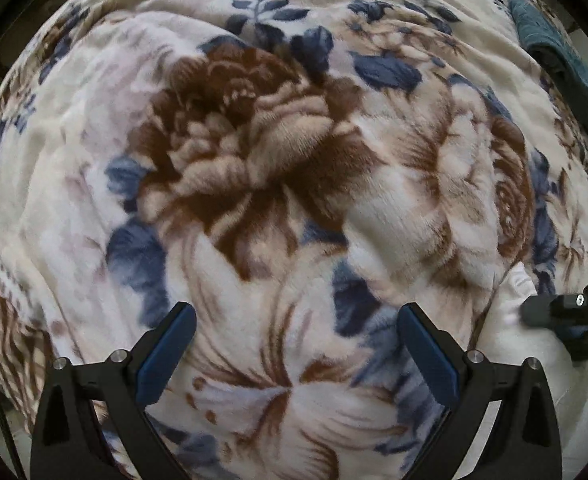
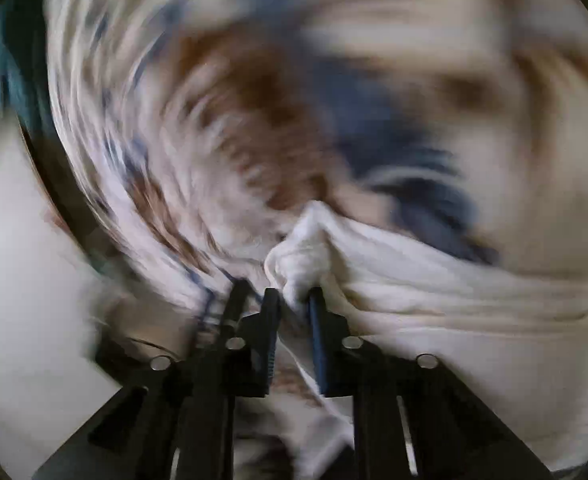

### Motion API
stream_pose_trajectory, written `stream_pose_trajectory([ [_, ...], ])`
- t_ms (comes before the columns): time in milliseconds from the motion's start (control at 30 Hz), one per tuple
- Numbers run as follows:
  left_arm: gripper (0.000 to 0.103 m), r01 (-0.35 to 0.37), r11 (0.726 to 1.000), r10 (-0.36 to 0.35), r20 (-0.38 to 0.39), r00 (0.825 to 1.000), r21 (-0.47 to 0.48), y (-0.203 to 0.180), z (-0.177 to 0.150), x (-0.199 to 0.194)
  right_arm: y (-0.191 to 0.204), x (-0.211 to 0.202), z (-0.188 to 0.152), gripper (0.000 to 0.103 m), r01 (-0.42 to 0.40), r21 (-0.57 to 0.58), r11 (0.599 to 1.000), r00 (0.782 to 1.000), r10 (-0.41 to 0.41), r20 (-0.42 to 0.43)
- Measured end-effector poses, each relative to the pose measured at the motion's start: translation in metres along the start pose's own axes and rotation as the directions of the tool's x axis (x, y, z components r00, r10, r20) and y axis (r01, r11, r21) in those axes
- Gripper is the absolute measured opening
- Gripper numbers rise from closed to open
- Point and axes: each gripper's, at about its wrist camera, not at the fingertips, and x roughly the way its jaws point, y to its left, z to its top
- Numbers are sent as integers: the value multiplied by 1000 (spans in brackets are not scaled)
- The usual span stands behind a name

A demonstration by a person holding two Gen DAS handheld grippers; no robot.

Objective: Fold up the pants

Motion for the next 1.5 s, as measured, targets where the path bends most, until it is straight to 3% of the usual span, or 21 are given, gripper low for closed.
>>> stream_pose_trajectory([
  [67, 103, 22, 1000, -22, -17, 1000, -14, -1, -1, 3, -19, -13, 6, 13, -74, 79, 994, 997, 72, 39],
  [133, 103, 31, 999, -32, -23, 999, -23, -3, -2, 7, 4, -22, 8, 16, 31, -39, 999, 997, -28, 65],
  [233, 103, 32, 999, -33, -18, 999, -34, -2, -3, 6, 60, -25, -4, 63, 245, -261, 934, 967, -215, 135],
  [300, 103, 27, 999, -27, -11, 1000, -47, 1, -2, 3, 92, -12, -9, 73, 353, -366, 861, 935, -320, 150],
  [400, 103, 4, 998, -5, -5, 1000, -56, 9, 0, -1, 112, 32, -13, 71, 589, -469, 658, 795, -577, 188],
  [433, 103, -3, 998, 3, -4, 1000, -59, 8, -1, -1, 115, 49, -12, 64, 633, -489, 600, 750, -632, 195],
  [467, 103, -6, 998, 5, -9, 1000, -65, 9, -1, -1, 115, 68, -12, 39, 681, -512, 523, 689, -695, 207],
  [533, 103, -7, 997, 7, -10, 1000, -75, 12, 0, 2, 111, 88, -14, 35, 732, -534, 422, 616, -744, 257],
  [567, 103, -9, 997, 8, -11, 1000, -75, 16, 2, 1, 111, 88, -13, 31, 734, -517, 441, 624, -738, 256],
  [633, 103, -5, 997, 4, -9, 1000, -79, 19, -1, 0, 104, 72, -3, 23, 627, -428, 651, 760, -631, 154],
  [667, 103, -2, 997, 1, -8, 1000, -83, 20, -5, -1, 88, 55, 8, 20, 483, -329, 812, 868, -494, 53],
  [767, 103, 17, 995, -18, -13, 1000, -103, 22, -11, 3, 14, 21, 29, 17, 72, 53, 996, 996, -68, -62],
  [867, 103, 20, 993, -22, -20, 1000, -115, 20, -11, 5, -28, 19, 30, 17, -126, 224, 966, 988, 143, -64],
  [933, 103, 25, 992, -28, -21, 999, -121, 19, -10, 7, -4, 14, 31, 24, -24, 96, 995, 998, 29, -53],
  [1000, 103, 27, 992, -30, -19, 999, -124, 20, -9, 6, 47, 6, 29, 71, 216, -122, 969, 976, -214, 26],
  [1100, 103, 26, 991, -28, -17, 999, -132, 22, -7, 2, 115, 2, 16, 77, 470, -336, 816, 883, -432, 186],
  [1233, 103, 16, 988, -19, -17, 1000, -151, 25, -4, 4, 149, 54, 2, 72, 600, -463, 652, 785, -591, 184],
  [1300, 103, 16, 987, -19, -16, 1000, -162, 30, -7, 2, 152, 97, 5, 38, 695, -500, 517, 670, -718, 188],
  [1367, 103, 9, 987, -11, -12, 1000, -162, 31, -11, 1, 151, 122, 3, 31, 750, -527, 399, 586, -771, 249],
  [1433, 103, 4, 987, -6, -8, 1000, -159, 31, -12, 1, 155, 127, -1, 27, 758, -525, 387, 581, -766, 274],
  [1500, 103, 7, 988, -8, -4, 1000, -157, 33, -13, 2, 154, 129, 2, 25, 692, -441, 572, 696, -690, 197],
])
